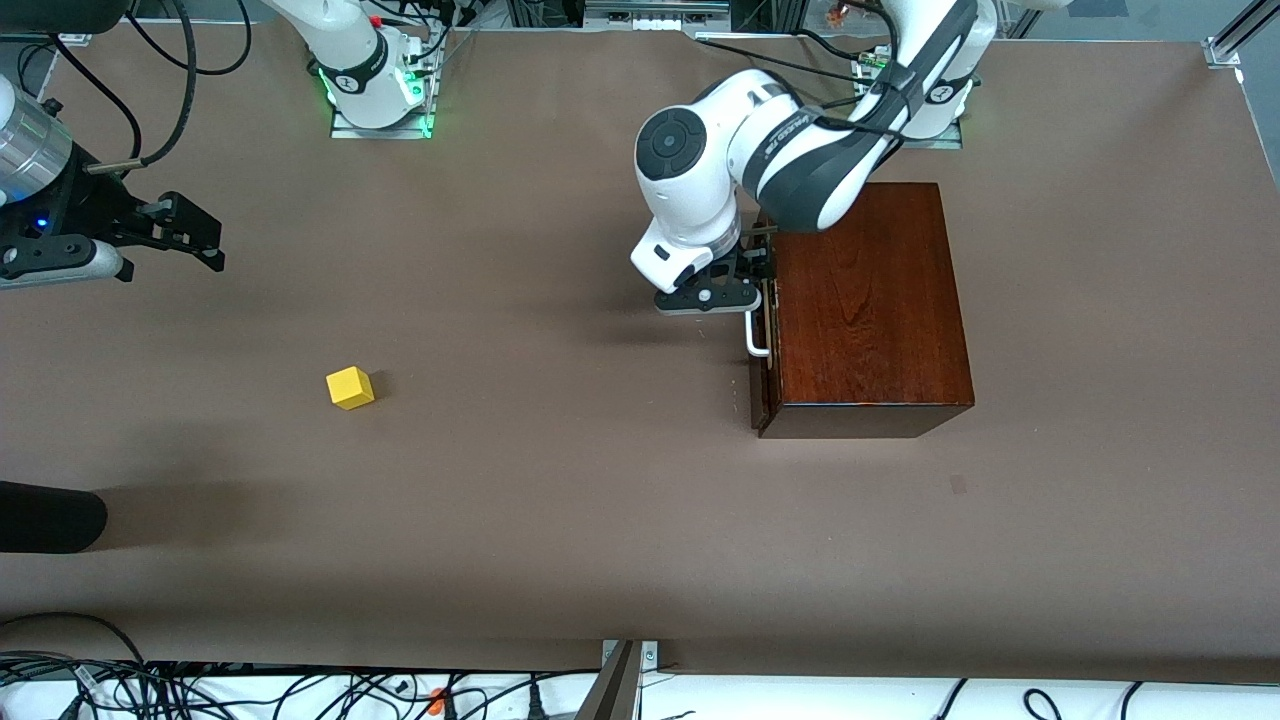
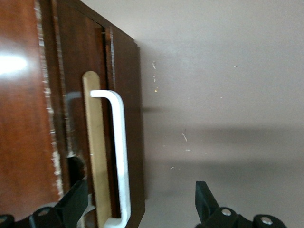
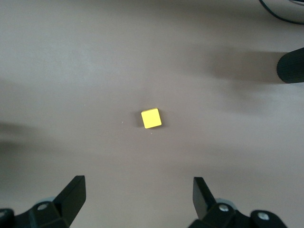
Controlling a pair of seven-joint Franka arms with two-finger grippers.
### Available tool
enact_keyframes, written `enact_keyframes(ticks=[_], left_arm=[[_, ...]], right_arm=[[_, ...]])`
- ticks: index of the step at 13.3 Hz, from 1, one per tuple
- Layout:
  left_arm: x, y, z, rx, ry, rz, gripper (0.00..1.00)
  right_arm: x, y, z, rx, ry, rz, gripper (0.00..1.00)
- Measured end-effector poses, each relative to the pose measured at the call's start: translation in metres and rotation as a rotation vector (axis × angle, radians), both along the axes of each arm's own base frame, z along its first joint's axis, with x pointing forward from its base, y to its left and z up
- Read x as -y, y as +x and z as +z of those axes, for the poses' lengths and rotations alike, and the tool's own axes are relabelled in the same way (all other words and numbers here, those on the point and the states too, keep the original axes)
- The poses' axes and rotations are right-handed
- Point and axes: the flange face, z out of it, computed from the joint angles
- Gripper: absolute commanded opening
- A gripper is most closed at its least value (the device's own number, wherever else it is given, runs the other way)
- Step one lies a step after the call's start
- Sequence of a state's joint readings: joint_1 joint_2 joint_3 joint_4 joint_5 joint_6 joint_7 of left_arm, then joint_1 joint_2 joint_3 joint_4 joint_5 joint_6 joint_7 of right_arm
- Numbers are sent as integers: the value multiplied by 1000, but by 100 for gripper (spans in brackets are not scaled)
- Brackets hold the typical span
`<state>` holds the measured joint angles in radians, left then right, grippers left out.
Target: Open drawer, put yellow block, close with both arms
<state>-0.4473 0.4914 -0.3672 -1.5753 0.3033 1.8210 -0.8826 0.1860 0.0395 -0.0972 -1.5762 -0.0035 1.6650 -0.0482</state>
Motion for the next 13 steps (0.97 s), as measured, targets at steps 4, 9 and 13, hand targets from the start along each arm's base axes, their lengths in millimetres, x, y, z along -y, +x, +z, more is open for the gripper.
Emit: enact_keyframes(ticks=[4,9,13], left_arm=[[-3,-10,-30,4,22,-29,100],[-7,-13,-52,14,62,2,100],[-1,-13,-65,22,45,17,100]], right_arm=[[0,0,0,0,0,0,100],[0,0,0,0,0,0,100],[0,0,0,0,0,0,100]])
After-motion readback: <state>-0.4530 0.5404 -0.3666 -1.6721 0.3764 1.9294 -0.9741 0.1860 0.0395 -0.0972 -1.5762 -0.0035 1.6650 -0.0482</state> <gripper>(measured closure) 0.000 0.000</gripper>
